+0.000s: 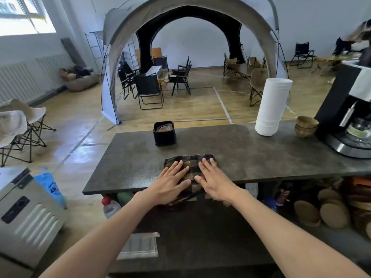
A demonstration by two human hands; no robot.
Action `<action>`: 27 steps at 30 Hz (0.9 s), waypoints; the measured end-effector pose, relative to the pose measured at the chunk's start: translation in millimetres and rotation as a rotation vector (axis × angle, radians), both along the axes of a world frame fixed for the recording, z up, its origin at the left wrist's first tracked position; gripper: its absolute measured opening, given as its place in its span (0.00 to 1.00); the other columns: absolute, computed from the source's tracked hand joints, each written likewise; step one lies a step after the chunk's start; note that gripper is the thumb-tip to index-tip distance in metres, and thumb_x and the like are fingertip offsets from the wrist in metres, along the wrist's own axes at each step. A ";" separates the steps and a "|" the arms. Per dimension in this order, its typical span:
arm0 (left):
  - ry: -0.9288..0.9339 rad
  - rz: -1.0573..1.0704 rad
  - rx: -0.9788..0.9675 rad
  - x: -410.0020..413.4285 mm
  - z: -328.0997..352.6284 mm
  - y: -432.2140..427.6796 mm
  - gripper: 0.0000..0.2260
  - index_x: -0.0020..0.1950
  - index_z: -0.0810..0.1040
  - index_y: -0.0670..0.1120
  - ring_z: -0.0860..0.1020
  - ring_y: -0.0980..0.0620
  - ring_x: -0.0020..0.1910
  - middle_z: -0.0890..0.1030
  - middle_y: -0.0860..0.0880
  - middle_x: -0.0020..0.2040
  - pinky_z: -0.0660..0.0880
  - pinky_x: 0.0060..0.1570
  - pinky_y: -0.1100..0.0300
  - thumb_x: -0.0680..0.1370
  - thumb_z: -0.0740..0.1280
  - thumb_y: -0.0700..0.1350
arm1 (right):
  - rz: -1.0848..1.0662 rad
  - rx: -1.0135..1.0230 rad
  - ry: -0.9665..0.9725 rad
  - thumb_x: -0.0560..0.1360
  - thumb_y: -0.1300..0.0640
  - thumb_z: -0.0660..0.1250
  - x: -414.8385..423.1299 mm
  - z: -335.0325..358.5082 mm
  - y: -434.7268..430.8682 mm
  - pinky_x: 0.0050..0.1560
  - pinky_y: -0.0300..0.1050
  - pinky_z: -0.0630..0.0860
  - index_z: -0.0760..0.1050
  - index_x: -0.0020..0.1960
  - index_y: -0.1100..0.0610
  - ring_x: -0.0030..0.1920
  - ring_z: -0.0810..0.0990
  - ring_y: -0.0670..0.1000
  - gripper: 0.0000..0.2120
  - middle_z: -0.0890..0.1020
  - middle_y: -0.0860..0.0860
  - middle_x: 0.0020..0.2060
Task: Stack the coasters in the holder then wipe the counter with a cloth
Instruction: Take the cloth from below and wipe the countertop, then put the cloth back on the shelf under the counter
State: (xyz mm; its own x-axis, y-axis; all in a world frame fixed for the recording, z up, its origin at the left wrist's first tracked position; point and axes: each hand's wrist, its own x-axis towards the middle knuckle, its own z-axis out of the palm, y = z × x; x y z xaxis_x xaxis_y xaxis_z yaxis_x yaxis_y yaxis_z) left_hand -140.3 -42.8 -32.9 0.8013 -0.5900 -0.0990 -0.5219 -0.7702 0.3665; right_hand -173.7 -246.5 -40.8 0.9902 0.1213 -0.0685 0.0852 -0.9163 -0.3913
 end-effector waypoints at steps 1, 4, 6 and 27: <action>0.007 0.037 -0.072 0.7 3.3 -0.7 0.28 0.80 0.55 0.54 0.44 0.57 0.79 0.49 0.52 0.81 0.44 0.76 0.56 0.81 0.52 0.62 | -0.036 0.065 -0.023 0.81 0.41 0.52 -1.3 4.0 -3.5 0.76 0.49 0.48 0.49 0.79 0.56 0.78 0.44 0.53 0.33 0.48 0.53 0.79; -0.246 0.338 -0.201 6.1 13.9 5.5 0.23 0.71 0.71 0.51 0.72 0.48 0.67 0.74 0.48 0.70 0.71 0.60 0.52 0.78 0.62 0.58 | -0.335 0.179 -0.185 0.75 0.38 0.64 -1.3 17.5 -14.6 0.67 0.50 0.68 0.60 0.76 0.55 0.72 0.66 0.55 0.36 0.67 0.54 0.73; -0.272 0.523 -0.102 13.2 20.5 10.8 0.21 0.60 0.78 0.48 0.80 0.47 0.52 0.81 0.48 0.55 0.75 0.45 0.54 0.75 0.66 0.61 | -0.527 0.170 -0.125 0.69 0.36 0.69 3.3 28.1 -17.4 0.48 0.48 0.76 0.73 0.66 0.57 0.59 0.79 0.56 0.33 0.80 0.53 0.59; -0.019 0.633 0.058 -29.2 21.5 -4.1 0.18 0.49 0.79 0.43 0.80 0.45 0.41 0.81 0.46 0.42 0.74 0.38 0.55 0.74 0.69 0.58 | -0.564 0.154 0.031 0.68 0.45 0.76 -33.0 32.5 6.1 0.36 0.45 0.72 0.80 0.46 0.58 0.42 0.82 0.55 0.17 0.83 0.53 0.40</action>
State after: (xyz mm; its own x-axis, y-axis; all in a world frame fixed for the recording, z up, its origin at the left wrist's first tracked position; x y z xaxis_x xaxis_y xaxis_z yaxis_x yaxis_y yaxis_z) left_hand -169.5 -46.9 -11.4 0.9951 0.0043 -0.0985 0.0348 -0.9501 0.3099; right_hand -206.8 -240.4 -8.2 0.9023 -0.4135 -0.1219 -0.4132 -0.7492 -0.5177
